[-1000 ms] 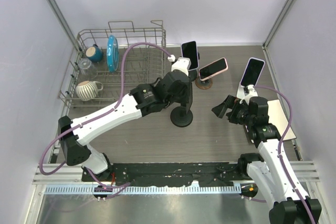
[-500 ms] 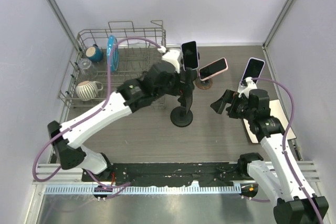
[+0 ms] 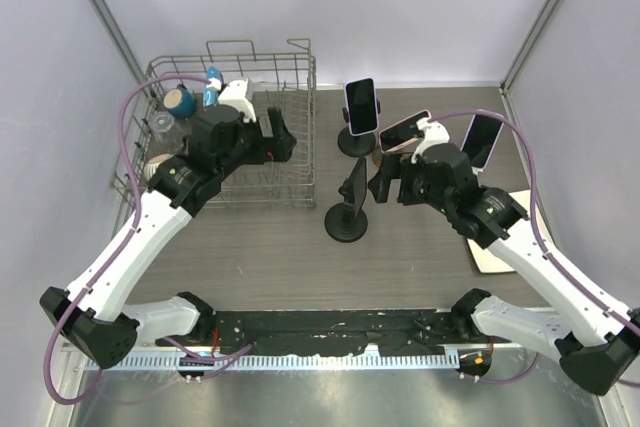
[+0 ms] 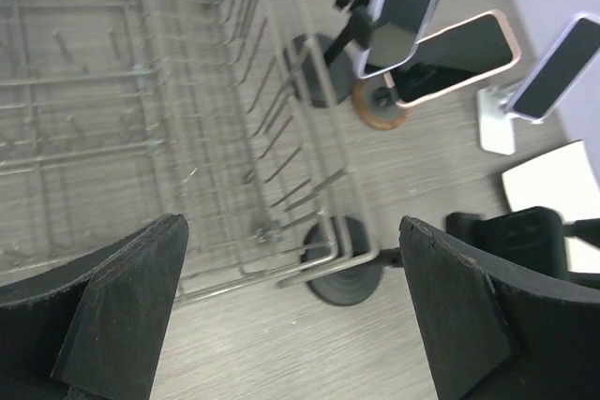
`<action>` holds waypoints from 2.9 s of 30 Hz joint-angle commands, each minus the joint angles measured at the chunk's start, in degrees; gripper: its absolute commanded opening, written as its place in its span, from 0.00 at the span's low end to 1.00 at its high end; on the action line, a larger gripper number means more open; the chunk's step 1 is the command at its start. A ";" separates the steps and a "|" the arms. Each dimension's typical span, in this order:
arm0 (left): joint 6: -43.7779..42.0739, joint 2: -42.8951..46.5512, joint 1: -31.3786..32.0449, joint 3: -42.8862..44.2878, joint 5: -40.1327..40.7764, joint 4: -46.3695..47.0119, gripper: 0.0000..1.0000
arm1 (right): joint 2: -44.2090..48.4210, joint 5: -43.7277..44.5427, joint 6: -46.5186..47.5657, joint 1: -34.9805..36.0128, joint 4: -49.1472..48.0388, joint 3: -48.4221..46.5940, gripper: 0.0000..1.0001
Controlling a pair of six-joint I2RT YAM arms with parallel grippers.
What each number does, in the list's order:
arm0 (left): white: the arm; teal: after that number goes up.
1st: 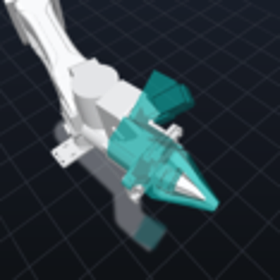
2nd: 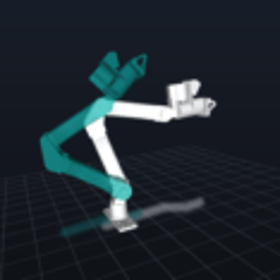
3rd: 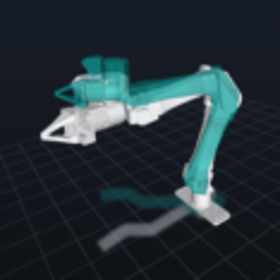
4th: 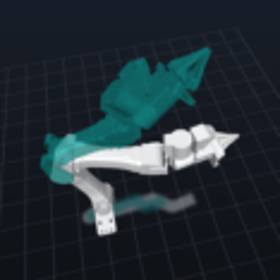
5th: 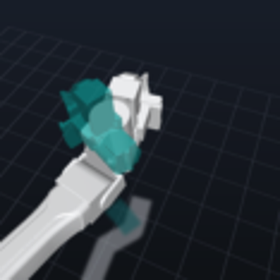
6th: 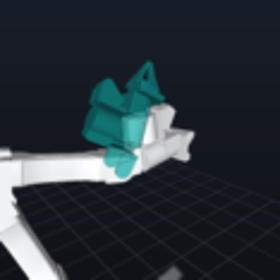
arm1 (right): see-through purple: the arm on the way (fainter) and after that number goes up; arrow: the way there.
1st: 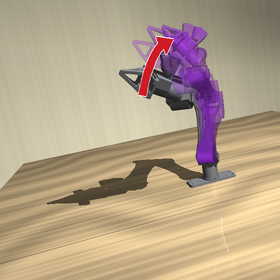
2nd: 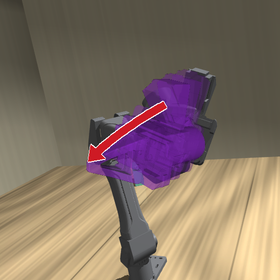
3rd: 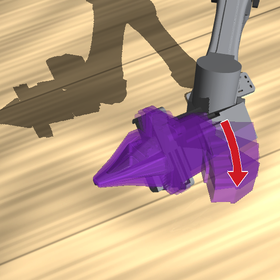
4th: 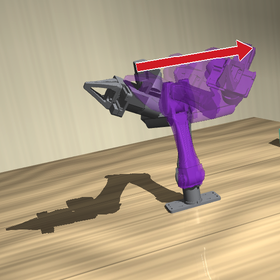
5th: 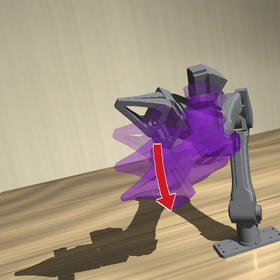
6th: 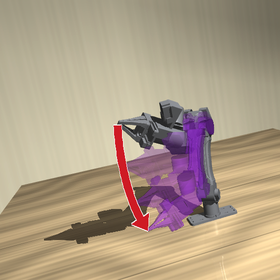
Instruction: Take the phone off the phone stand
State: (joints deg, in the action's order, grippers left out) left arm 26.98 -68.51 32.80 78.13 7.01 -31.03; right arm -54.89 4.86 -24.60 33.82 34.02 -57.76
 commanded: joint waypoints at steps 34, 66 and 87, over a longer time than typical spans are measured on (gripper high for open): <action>-5.80 6.81 -1.86 -8.43 4.60 5.01 1.00 | -23.68 48.22 -10.20 28.14 10.01 -23.81 0.97; -9.83 9.27 -1.95 -11.59 -3.99 10.45 1.00 | -20.08 41.81 -1.07 28.93 0.63 -16.25 0.07; -15.21 15.77 16.06 -25.19 -4.46 19.92 1.00 | -11.64 25.11 18.71 27.00 -9.32 -8.95 0.01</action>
State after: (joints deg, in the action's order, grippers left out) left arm 11.46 -55.20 46.30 58.11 -1.30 -19.27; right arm -67.83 34.00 -8.69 61.06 25.30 -65.25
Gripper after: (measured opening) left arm 0.996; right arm 0.225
